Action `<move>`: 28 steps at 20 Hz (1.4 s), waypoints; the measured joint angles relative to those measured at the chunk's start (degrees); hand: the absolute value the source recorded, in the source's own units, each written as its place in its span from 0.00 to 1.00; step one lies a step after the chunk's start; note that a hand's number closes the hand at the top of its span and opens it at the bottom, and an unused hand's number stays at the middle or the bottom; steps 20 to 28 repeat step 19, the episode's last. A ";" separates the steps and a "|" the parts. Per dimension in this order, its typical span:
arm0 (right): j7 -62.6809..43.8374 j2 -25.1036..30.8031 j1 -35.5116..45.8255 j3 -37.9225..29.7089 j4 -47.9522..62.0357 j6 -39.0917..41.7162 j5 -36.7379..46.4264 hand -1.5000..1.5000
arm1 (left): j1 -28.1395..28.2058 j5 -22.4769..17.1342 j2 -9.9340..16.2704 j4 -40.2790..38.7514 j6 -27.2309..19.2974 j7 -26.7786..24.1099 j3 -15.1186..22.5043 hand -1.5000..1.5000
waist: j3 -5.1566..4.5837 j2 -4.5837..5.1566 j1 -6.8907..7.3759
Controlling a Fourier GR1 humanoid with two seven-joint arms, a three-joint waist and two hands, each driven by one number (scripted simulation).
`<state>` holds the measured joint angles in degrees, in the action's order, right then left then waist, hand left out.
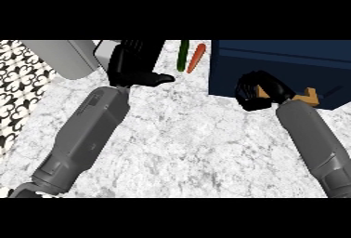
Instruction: Pick up the cup, place it into the drawer and close the drawer
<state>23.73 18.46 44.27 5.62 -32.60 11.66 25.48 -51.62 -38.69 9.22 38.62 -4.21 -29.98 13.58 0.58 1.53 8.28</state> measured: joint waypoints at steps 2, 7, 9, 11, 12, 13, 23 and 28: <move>0.61 0.10 0.27 -0.78 0.64 1.06 -1.00 1.00 | 0.61 0.02 0.52 0.62 0.74 0.14 0.15 0.00 | 0.04 0.03 0.19; 1.06 0.82 0.14 -2.24 1.00 4.36 -3.44 1.00 | 1.71 -0.07 1.33 2.13 2.30 1.03 0.60 0.00 | 0.20 0.04 0.99; 1.28 1.18 0.00 -2.62 0.81 5.78 -4.29 1.00 | 2.08 -0.12 1.35 2.62 2.86 1.18 0.79 0.00 | 0.26 0.16 1.25; 1.55 1.60 -0.27 -2.85 0.43 7.09 -5.00 1.00 | 2.51 -0.19 1.79 2.88 3.32 1.28 0.76 0.00 | 0.32 0.29 1.52; 1.59 1.87 -0.46 -3.00 0.18 7.84 -5.42 1.00 | 2.85 -0.24 1.96 3.01 3.68 1.32 0.78 0.00 | 0.36 0.35 1.72; 1.50 2.02 -0.55 -3.16 -0.02 8.54 -5.85 1.00 | 3.13 -0.27 1.87 3.12 3.86 1.40 0.89 0.00 | 0.40 0.41 1.81; 1.43 3.18 -1.36 -3.73 -1.35 12.54 -7.91 1.00 | 3.97 -0.56 2.09 4.12 5.04 1.74 1.06 0.00 | 0.66 0.73 2.51; 1.43 3.18 -1.36 -3.73 -1.35 12.54 -7.91 1.00 | 3.97 -0.56 2.09 4.12 5.04 1.74 1.06 0.00 | 0.66 0.73 2.51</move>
